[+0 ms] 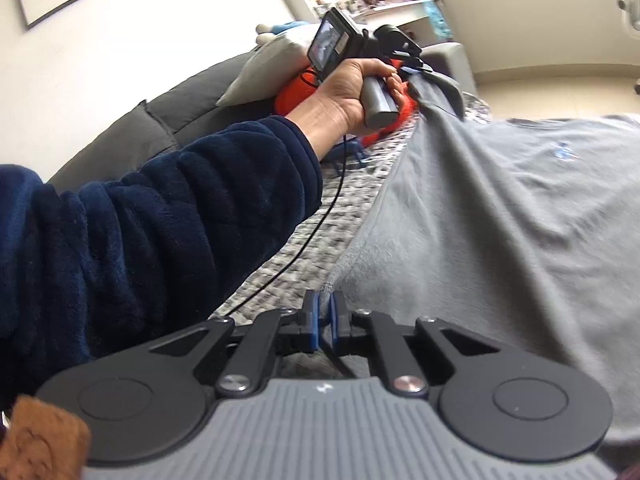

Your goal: Fold clothes

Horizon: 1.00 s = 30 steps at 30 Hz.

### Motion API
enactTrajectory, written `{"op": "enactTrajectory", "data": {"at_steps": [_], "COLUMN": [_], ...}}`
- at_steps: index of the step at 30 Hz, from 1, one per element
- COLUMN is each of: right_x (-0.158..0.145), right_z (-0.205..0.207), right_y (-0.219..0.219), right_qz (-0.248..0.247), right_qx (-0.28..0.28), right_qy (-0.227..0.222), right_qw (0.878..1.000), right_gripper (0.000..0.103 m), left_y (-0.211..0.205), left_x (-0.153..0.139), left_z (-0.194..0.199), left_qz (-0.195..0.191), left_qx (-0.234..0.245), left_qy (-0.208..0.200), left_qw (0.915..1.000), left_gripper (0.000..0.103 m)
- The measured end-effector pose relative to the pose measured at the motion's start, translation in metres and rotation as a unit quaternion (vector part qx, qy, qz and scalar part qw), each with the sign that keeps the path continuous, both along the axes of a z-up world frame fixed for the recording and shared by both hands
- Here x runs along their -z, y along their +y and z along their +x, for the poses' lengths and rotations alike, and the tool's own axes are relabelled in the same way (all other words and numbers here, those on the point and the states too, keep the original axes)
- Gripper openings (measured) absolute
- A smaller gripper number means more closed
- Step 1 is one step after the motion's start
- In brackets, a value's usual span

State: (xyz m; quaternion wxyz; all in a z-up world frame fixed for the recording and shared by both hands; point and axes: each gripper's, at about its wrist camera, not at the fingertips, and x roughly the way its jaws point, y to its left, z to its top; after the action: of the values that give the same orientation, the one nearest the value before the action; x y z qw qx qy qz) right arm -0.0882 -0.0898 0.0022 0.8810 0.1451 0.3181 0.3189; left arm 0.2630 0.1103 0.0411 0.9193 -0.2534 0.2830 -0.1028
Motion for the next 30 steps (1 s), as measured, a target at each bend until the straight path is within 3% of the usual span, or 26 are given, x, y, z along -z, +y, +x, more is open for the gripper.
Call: {"op": "enactTrajectory", "data": {"at_steps": [4, 9, 11, 13, 16, 20, 21, 22, 23, 24, 25, 30], "right_x": [0.014, 0.022, 0.024, 0.025, 0.027, 0.025, 0.025, 0.025, 0.025, 0.026, 0.026, 0.028], "right_z": [0.013, 0.014, 0.011, 0.01, 0.009, 0.01, 0.009, 0.009, 0.008, 0.008, 0.008, 0.007], "right_y": [0.024, 0.038, 0.039, 0.04, 0.04, 0.037, 0.036, 0.034, 0.032, 0.029, 0.026, 0.013], "right_qz": [-0.005, -0.011, -0.014, -0.011, -0.003, 0.002, 0.0, -0.001, 0.002, 0.007, 0.013, 0.058], "right_qx": [-0.022, -0.041, -0.045, -0.047, -0.049, -0.051, -0.05, -0.048, -0.045, -0.044, -0.042, -0.045], "right_qy": [0.034, 0.058, 0.062, 0.065, 0.065, 0.058, 0.056, 0.056, 0.058, 0.061, 0.063, 0.082], "right_qw": [0.999, 0.997, 0.997, 0.997, 0.997, 0.997, 0.997, 0.997, 0.997, 0.997, 0.997, 0.994], "right_gripper": [0.008, 0.008, 0.008, 0.008, 0.008, 0.009, 0.009, 0.009, 0.009, 0.009, 0.009, 0.009], "left_y": [0.024, 0.045, 0.047, 0.043, 0.029, 0.007, 0.0, -0.007, -0.011, -0.015, -0.018, 0.0], "left_x": [0.025, 0.05, 0.053, 0.054, 0.059, 0.073, 0.076, 0.079, 0.079, 0.079, 0.078, 0.062], "left_z": [0.007, 0.005, 0.003, 0.002, 0.005, 0.013, 0.014, 0.014, 0.013, 0.011, 0.01, 0.003], "left_qz": [0.013, -0.008, -0.005, 0.011, 0.036, 0.061, 0.071, 0.089, 0.107, 0.124, 0.137, 0.107], "left_qx": [0.008, 0.011, 0.014, 0.023, 0.05, 0.066, 0.068, 0.067, 0.066, 0.064, 0.062, 0.027], "left_qy": [0.022, 0.048, 0.05, 0.049, 0.061, 0.089, 0.095, 0.1, 0.097, 0.095, 0.092, 0.075], "left_qw": [0.9997, 0.9987, 0.9986, 0.9984, 0.9963, 0.9921, 0.9907, 0.9887, 0.9873, 0.9857, 0.9843, 0.9911], "left_gripper": [0.007, 0.008, 0.019, 0.05, 0.057, 0.057, 0.056, 0.047, 0.033, 0.004, 0.005, 0.004]}}
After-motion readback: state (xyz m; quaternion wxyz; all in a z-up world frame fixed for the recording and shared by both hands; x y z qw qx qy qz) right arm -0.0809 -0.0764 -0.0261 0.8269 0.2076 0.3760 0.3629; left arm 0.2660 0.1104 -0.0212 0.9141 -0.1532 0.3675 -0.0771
